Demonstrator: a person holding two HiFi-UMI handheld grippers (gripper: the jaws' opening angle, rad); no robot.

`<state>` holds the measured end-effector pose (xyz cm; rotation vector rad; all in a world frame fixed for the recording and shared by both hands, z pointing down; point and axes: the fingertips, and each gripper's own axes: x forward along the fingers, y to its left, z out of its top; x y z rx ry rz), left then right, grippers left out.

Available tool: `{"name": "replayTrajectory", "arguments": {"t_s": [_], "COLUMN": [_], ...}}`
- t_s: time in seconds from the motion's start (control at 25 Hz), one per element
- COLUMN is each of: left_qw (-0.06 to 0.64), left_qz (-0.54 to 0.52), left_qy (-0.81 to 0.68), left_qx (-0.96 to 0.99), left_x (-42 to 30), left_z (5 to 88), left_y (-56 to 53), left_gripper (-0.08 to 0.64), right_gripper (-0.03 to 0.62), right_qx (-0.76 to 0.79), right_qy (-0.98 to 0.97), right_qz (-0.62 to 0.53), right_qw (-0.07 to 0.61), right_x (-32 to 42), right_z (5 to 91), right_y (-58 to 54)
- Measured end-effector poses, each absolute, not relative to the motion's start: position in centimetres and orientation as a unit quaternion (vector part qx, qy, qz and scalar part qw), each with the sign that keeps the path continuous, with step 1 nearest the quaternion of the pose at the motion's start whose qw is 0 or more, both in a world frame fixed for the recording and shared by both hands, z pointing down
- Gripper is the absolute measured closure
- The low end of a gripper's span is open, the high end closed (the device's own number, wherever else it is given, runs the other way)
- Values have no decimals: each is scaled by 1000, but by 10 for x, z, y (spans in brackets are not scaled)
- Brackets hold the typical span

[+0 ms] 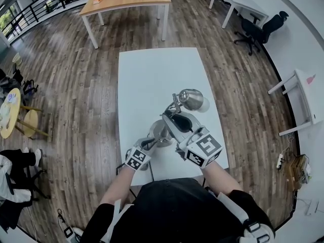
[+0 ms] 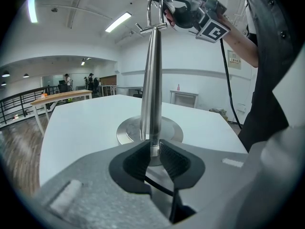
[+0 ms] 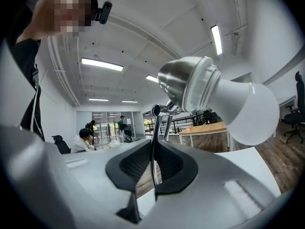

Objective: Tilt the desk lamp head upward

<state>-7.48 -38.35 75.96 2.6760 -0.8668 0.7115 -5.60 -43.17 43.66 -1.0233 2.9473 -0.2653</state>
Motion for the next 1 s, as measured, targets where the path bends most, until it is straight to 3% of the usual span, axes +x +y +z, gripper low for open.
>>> {"name": "replayTrajectory", "arguments": {"t_s": [1.0], "left_qw": [117], "left_qz": [243], "left_qy": [-302], "left_qx": [914], "left_x": [-74], "left_z": [758], "left_y": [-384], "left_gripper": [495], "right_gripper": [561], "right_qx": [-272], "right_qy": [961], "right_qz": [-24], "right_qw": [-38], "right_x": [-85], "right_z": [443], "right_y": [-422]}}
